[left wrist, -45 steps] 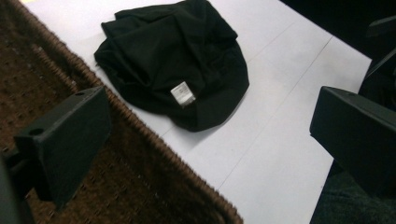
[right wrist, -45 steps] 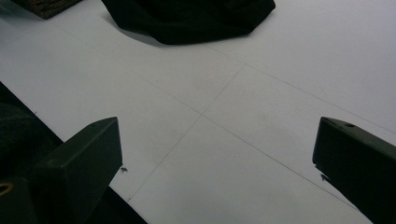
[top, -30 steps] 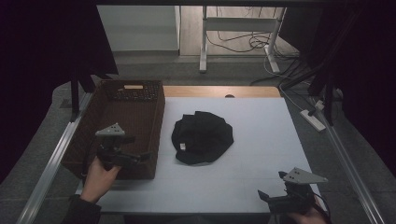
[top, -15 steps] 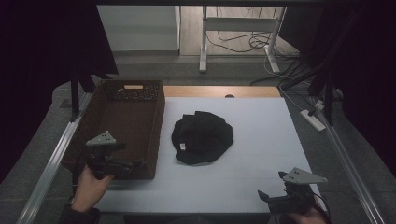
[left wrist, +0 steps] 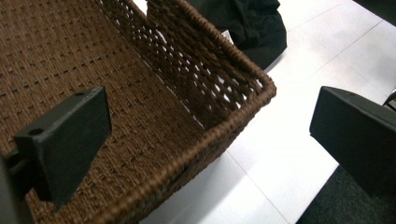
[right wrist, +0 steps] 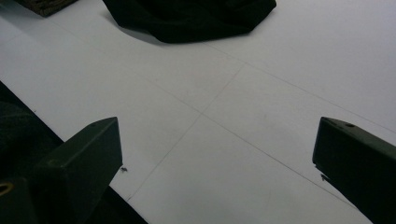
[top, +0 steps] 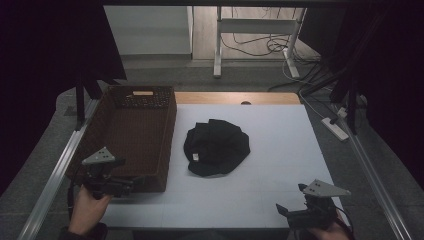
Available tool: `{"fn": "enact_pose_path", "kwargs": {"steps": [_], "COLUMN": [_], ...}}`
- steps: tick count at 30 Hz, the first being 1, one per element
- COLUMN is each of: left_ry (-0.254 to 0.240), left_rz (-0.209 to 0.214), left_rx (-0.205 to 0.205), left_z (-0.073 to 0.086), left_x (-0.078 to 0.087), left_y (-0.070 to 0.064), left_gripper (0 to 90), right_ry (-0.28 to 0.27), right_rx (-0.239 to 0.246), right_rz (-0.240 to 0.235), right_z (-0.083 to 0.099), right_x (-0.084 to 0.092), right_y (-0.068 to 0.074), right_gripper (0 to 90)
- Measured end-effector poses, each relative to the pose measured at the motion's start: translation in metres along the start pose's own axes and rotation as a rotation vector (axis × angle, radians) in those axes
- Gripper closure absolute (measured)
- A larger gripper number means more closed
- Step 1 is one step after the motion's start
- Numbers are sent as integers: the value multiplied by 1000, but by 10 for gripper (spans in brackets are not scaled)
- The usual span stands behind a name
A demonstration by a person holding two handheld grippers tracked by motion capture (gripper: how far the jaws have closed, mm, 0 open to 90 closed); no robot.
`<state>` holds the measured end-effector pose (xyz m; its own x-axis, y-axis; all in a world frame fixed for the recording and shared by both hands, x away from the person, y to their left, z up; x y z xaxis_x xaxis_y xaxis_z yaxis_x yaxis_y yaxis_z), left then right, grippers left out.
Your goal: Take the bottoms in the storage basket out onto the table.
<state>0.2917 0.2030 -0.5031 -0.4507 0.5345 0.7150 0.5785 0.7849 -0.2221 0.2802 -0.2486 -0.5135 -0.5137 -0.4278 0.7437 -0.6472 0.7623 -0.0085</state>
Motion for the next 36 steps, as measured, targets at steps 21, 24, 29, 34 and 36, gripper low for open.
{"fn": "enact_pose_path", "kwargs": {"steps": [21,24,29,34,36], "left_ry": [-15,-42,-45,-52,-55], "left_rz": [-89,-101,-114,-105,-109], "left_rx": [55,59,72,89,89], "left_z": [32,35,42,49,52], "left_x": [23,28,33,34,34], "left_y": [13,14,16,19,21], "left_gripper": [0,0,0,0,0], "right_ry": [5,6,7,8,8], "right_rx": [-2,-2,-2,0,0], "right_rz": [3,3,4,4,4], "right_z": [0,0,0,0,0], "right_x": [-1,-1,-1,-1,-1], "right_y": [0,0,0,0,0], "right_gripper": [18,18,18,18,18]}}
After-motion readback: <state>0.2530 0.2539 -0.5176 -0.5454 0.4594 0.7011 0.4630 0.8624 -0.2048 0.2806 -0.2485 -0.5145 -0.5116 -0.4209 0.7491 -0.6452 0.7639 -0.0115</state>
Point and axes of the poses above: each handheld gripper's, and its own axes: x roughly backward along the jaws, z roughly out of its underside, y roughly to its left, the point moved 10 cm from there along -x, roughly forward along the jaws, and after that the axes turned 8 degrees about y, right-handed, at the moved point
